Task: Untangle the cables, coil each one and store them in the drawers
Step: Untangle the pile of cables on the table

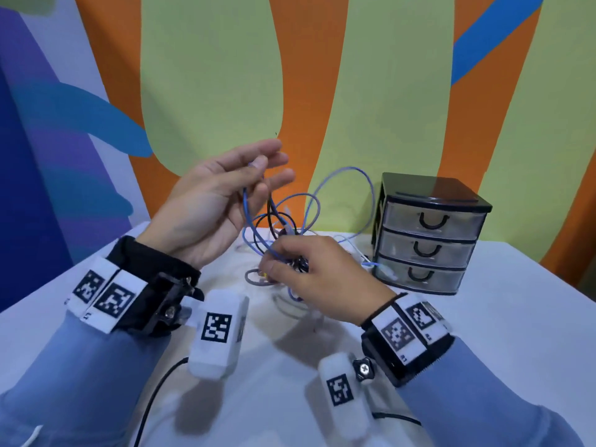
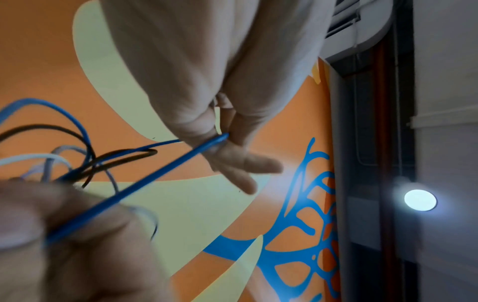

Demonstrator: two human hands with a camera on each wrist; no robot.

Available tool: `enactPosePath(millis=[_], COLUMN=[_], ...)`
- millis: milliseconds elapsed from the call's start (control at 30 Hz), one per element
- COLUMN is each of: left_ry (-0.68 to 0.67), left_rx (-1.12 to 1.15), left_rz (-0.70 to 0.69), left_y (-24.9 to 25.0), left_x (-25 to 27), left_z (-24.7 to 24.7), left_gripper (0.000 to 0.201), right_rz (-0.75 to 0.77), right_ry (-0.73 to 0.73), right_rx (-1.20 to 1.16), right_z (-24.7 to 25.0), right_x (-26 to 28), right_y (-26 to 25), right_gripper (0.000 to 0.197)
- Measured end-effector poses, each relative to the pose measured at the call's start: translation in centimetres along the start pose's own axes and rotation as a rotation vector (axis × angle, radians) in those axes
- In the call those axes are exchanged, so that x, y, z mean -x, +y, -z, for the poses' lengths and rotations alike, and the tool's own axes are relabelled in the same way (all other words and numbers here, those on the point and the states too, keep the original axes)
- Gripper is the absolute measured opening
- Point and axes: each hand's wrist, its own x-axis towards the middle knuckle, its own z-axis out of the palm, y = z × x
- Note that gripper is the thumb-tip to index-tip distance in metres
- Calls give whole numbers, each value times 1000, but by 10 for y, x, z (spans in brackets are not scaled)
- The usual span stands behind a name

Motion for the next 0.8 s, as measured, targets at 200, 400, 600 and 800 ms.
enactPosePath(millis=[200, 400, 600, 800], left_ry=[283, 459, 69, -112], left_rx=[267, -1076, -1326, -1533], left_rz=[-63, -163, -739, -693], left_y=[27, 7, 5, -15], left_x=[-10, -16, 5, 8], left_z=[38, 51, 9, -1], left_gripper=[25, 28, 37, 27], right_rz=[5, 93, 59, 70], right_ry=[164, 480, 463, 273], right_rx=[64, -108, -48, -110], right_z=[11, 18, 22, 20], right_x=[-1, -3, -4, 0], right_y=[17, 9, 12, 1], right_gripper=[17, 20, 24, 16])
